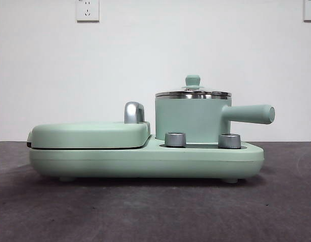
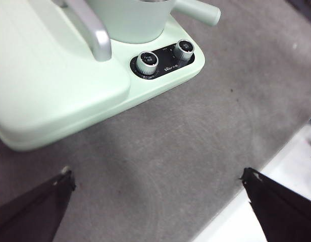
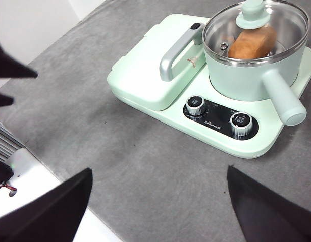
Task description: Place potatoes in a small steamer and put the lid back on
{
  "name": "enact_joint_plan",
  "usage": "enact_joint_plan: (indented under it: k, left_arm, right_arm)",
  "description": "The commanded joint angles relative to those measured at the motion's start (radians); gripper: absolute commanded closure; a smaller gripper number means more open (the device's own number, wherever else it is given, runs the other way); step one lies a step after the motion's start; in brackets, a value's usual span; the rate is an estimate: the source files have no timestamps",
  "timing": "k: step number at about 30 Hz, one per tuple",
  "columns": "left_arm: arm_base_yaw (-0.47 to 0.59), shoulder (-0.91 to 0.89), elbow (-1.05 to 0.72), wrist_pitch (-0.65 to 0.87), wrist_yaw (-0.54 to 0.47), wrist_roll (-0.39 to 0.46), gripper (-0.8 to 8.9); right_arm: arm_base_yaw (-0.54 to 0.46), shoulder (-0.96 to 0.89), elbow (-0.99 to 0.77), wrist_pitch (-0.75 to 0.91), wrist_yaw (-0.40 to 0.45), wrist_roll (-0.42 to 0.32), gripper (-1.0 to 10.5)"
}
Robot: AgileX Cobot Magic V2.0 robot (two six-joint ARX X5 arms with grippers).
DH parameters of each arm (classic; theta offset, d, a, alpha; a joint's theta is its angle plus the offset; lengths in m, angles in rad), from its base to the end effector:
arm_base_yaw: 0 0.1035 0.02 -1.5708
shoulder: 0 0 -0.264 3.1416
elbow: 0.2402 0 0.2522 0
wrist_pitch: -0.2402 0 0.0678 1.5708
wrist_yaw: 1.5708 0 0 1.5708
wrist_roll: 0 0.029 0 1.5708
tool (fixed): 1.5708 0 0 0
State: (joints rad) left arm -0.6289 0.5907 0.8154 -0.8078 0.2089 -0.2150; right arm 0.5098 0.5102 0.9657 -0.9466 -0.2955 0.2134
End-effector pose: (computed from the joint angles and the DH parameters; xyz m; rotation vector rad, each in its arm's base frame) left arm 0.0825 -0.0675 0.3107 -0.0716 0.6705 -0.7453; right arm 0.0548 0.0403 0.3490 0.1437 0.5831 0.7314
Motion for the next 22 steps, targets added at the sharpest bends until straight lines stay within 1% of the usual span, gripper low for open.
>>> enact_joint_plan:
  k: [1, 4, 6, 7, 8, 9, 10, 11, 12, 22]
  left_arm:
    - [-0.006, -0.080, -0.023, 0.019, -0.027, -0.068, 2.54]
    - [-0.006, -0.130, -0.026, 0.008, -0.072, -0.065, 2.56]
    - [-0.006, -0.146, -0.026, 0.014, -0.079, -0.066, 2.72]
    - [-0.006, -0.151, -0.026, 0.015, -0.079, -0.066, 3.40]
    - [-0.006, -0.155, -0.026, 0.013, -0.079, -0.065, 4.97]
    - [-0.006, -0.155, -0.026, 0.008, -0.079, -0.063, 6.95]
    - [-0.006, -0.155, -0.026, 0.002, -0.079, -0.064, 8.22]
    - [-0.006, -0.154, -0.026, -0.002, -0.079, -0.066, 7.78]
    - [-0.006, -0.154, -0.026, -0.008, -0.079, -0.067, 7.98]
    - [-0.006, -0.154, -0.026, -0.008, -0.079, -0.066, 7.94]
  right_arm:
    - [0.006, 0.020, 0.008, 0.019, -0.003, -0.013, 5.3]
    - [0.006, 0.040, 0.008, 0.026, -0.003, -0.013, 5.3]
    - [0.006, 0.053, 0.008, 0.027, -0.004, -0.013, 5.3]
    - [0.006, 0.060, 0.008, 0.027, -0.005, -0.013, 5.4]
    - [0.006, 0.066, 0.008, 0.026, -0.017, -0.012, 6.4]
    - [0.006, 0.072, 0.008, 0.027, -0.031, -0.013, 8.3]
    - [0.006, 0.076, 0.008, 0.027, -0.037, -0.013, 9.7]
    - [0.006, 0.079, 0.008, 0.027, -0.038, -0.014, 9.2]
    - [0.006, 0.082, 0.008, 0.027, -0.038, -0.016, 9.3]
    - [0.006, 0.076, 0.008, 0.028, -0.038, -0.016, 9.3]
